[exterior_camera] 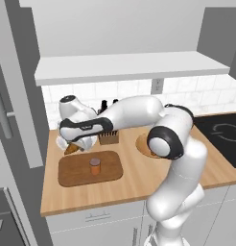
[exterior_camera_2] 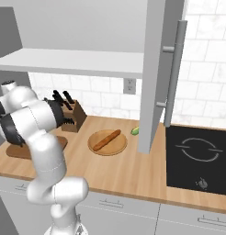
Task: From the different types of pastries on the counter, select a croissant and place it on the cutting board. Then retrieve a jar of jam from the cabinet and place it alongside the croissant on the cutting board.
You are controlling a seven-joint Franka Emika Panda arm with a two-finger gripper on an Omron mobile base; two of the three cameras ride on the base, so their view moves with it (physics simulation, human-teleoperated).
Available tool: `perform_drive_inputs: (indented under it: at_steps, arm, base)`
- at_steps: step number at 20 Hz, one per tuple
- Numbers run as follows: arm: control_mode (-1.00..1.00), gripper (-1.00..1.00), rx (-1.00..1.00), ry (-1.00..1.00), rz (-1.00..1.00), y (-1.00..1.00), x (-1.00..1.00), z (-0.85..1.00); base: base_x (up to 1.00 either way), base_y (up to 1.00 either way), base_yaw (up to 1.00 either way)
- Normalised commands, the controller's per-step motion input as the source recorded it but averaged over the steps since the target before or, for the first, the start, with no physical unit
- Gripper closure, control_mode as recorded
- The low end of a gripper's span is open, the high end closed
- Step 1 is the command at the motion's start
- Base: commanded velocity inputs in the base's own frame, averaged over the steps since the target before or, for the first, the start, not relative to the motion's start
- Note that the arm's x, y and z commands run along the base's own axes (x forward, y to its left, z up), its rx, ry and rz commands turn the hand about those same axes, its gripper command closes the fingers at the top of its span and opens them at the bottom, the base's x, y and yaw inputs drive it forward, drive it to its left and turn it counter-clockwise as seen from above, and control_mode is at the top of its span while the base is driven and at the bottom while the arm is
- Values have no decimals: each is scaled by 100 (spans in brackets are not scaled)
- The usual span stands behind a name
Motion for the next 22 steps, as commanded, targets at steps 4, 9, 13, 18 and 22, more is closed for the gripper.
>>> perform_drive_inputs:
  at_steps: [4,9,13,18,22]
  arm:
    - [-100,100,3,0,2,10,-71,-18]
    - [-100,100,5,-1,1,-5,-81,-59]
    - [-100,100,18,-1,0,-29,37,2]
    - [-100,100,10,0,0,-8,6,-5]
    - [-100,100,-1,7,0,0,-5,-60]
  base:
    - [0,0,0]
    - [0,0,0]
    - [0,0,0]
    - [0,0,0]
    - [0,0,0]
